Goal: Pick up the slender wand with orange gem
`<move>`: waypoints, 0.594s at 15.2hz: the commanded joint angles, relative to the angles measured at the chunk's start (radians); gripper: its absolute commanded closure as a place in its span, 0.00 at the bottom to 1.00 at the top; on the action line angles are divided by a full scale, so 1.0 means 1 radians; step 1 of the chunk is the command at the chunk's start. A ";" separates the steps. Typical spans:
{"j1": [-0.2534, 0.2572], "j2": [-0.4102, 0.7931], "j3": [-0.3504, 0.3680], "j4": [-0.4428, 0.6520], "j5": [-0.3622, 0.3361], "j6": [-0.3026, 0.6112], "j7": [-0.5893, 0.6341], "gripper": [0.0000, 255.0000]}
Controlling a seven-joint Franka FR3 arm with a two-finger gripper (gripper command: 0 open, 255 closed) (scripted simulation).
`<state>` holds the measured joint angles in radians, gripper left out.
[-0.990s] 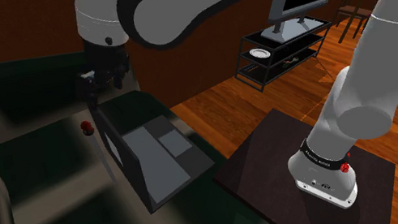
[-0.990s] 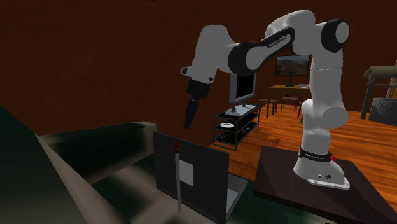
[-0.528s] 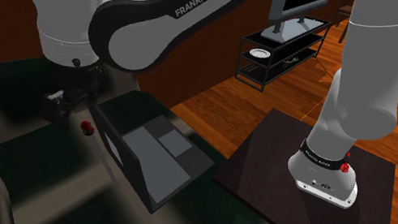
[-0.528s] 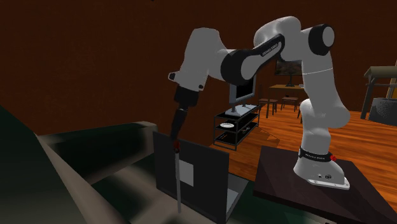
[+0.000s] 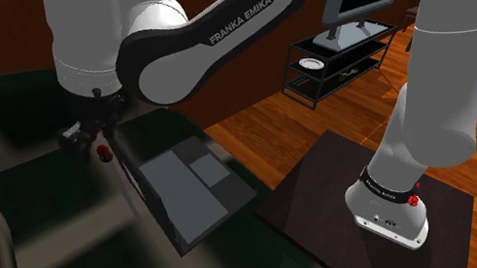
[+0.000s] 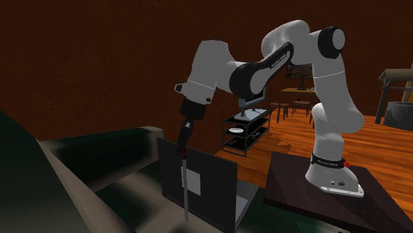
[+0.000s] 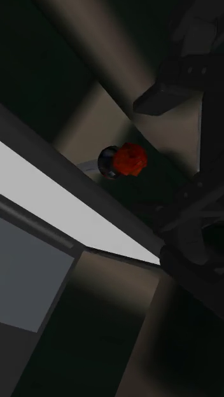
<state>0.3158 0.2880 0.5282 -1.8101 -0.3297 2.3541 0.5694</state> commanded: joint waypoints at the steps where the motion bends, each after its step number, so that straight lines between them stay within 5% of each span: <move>1: 0.000 0.006 -0.002 -0.006 0.000 -0.001 0.002 1.00; 9: -0.001 0.004 -0.001 -0.008 0.001 -0.001 0.001 1.00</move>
<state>0.3184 0.2958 0.5267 -1.8000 -0.3324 2.3481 0.5713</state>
